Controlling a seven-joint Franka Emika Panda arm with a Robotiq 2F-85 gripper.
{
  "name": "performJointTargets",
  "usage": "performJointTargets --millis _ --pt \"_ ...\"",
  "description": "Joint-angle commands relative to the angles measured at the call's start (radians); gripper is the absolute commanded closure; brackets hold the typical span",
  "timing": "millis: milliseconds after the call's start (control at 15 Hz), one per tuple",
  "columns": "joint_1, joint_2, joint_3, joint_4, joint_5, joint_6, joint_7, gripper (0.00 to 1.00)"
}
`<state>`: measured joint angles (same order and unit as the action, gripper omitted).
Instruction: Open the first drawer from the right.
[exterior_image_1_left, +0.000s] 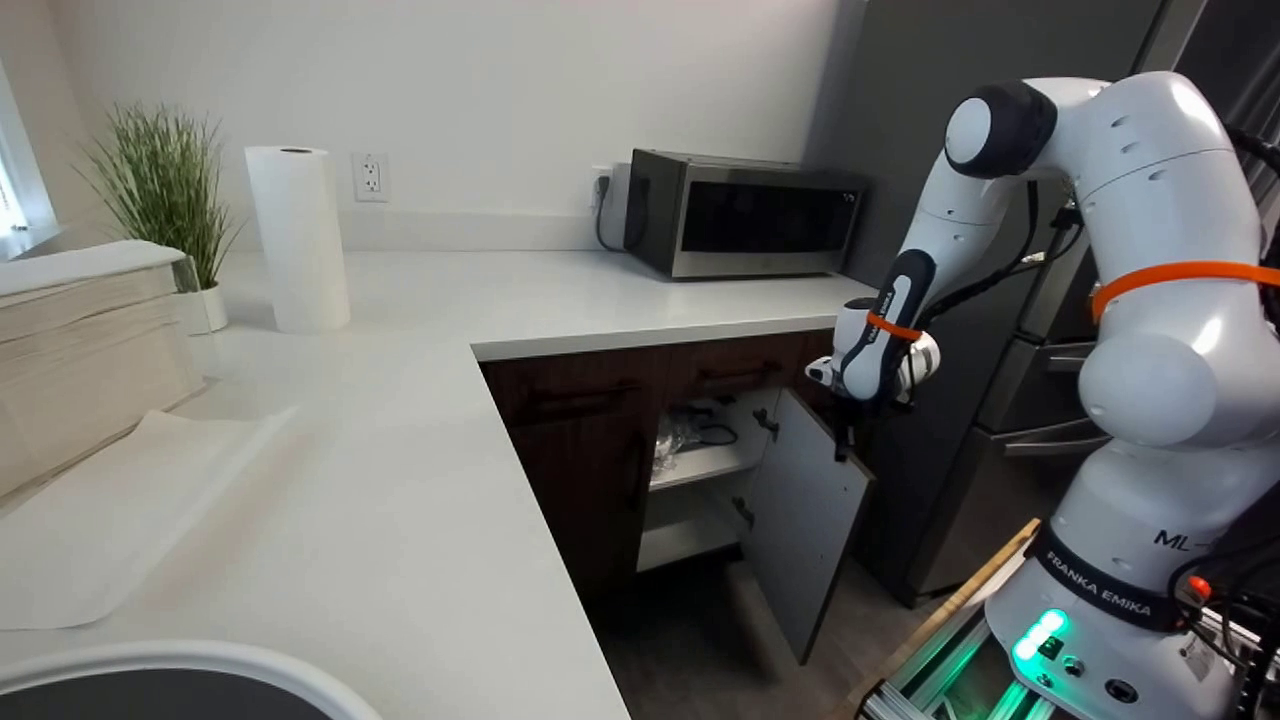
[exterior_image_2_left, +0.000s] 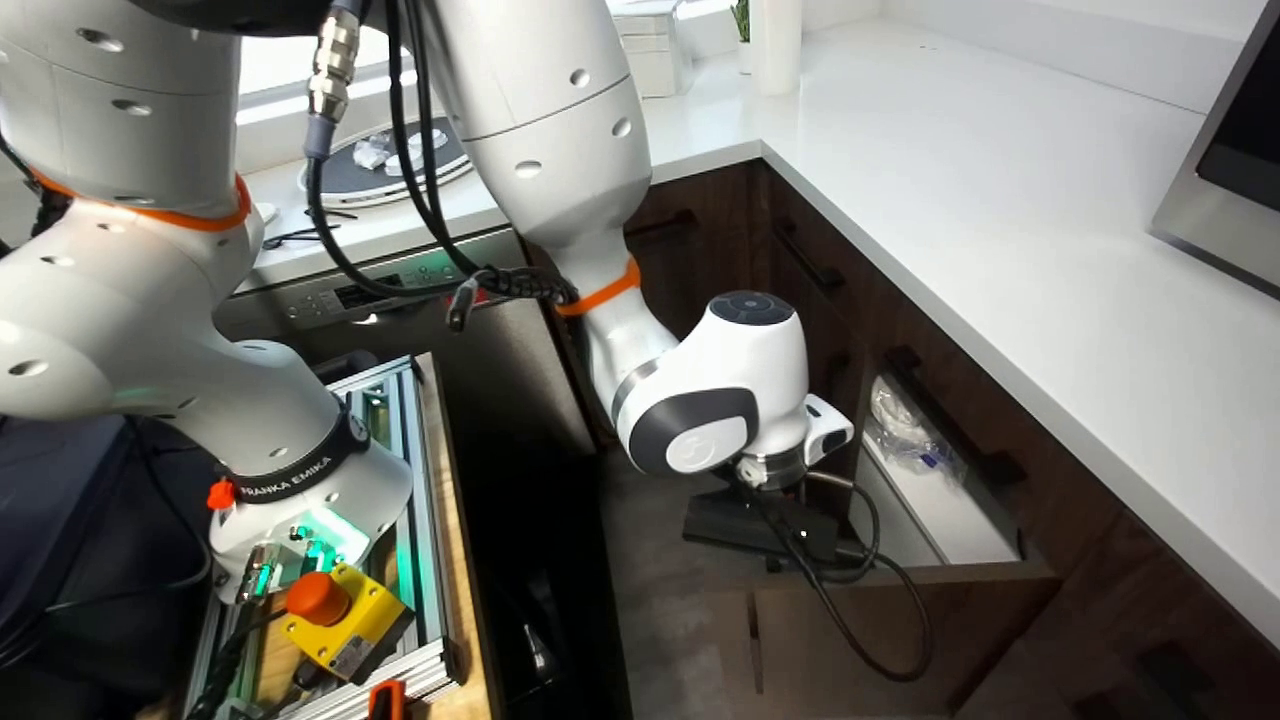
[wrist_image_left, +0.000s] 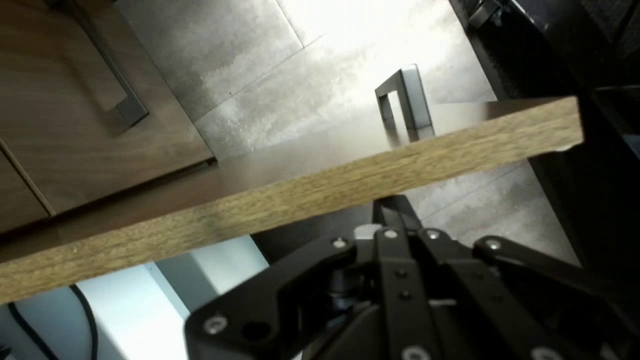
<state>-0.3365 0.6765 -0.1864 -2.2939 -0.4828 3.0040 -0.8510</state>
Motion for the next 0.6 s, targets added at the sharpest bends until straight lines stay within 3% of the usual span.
performJointTargets --millis 0,200,400,467,533 --pt "0.016 0.018 -0.090 -0.022 -0.047 0.057 -0.031 1.00" --pt "0.021 0.037 -0.130 -0.023 -0.043 0.103 -0.034 1.00" --pt "-0.023 -0.027 -0.036 -0.051 0.031 0.083 0.000 1.00" --pt "-0.034 -0.073 0.011 -0.071 0.068 0.031 0.029 0.74" --pt "-0.045 -0.103 0.055 -0.083 0.101 0.018 0.058 0.73"
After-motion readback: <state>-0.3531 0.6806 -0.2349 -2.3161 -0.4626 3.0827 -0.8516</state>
